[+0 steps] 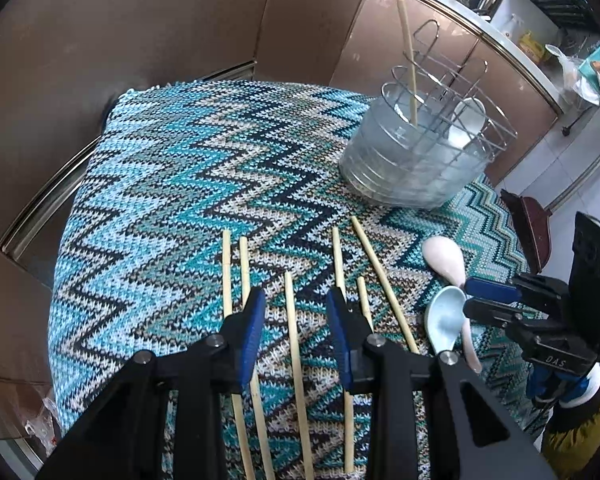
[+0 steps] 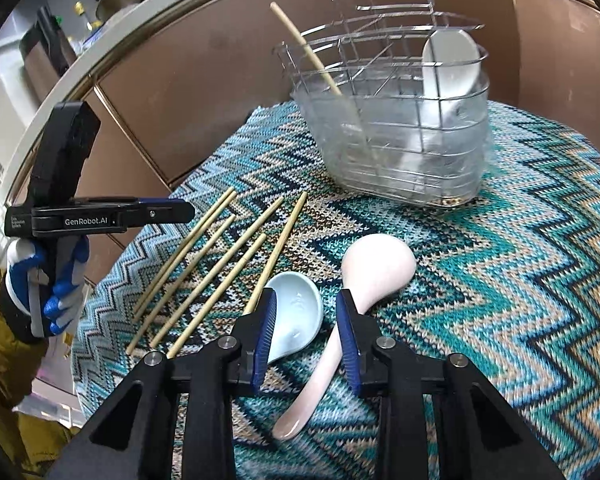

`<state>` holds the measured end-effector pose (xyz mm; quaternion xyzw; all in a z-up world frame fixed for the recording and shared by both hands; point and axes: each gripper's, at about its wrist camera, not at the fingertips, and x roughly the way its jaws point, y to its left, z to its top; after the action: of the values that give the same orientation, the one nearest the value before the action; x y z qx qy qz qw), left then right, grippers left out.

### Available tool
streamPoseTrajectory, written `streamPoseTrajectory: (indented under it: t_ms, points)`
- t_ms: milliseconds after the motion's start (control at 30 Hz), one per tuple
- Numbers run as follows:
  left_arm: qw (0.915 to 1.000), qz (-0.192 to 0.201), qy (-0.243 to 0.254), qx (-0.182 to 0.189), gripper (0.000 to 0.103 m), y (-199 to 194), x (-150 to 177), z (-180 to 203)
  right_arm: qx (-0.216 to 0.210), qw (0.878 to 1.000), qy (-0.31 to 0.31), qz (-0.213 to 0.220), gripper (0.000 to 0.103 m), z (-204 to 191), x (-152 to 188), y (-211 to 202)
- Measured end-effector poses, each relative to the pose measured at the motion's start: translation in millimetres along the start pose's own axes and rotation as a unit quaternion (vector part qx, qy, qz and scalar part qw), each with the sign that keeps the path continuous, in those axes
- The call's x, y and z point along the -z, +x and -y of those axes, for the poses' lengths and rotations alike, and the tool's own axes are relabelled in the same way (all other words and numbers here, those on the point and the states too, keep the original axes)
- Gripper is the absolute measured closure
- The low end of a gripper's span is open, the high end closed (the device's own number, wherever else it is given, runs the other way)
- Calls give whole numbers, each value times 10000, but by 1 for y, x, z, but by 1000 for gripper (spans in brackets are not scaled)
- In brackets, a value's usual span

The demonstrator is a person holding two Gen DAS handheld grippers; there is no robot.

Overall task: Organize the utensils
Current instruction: 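Grasp another bamboo chopstick with the left gripper while the right gripper grasps a white spoon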

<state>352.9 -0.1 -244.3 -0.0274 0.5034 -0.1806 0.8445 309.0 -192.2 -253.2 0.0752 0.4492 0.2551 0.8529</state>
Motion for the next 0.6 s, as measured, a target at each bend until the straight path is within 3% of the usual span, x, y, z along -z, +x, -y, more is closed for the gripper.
streamPoseTrajectory:
  t_ms: [133,600]
  points:
    - [9999,-8,118,-66,78,7,-3,0,-94,9999,-92,-48,80,2,-2,4]
    - [9989,-335,88,-304,80,32,-8,-14,-243,9980,-500,-314,81,-2,-8,21]
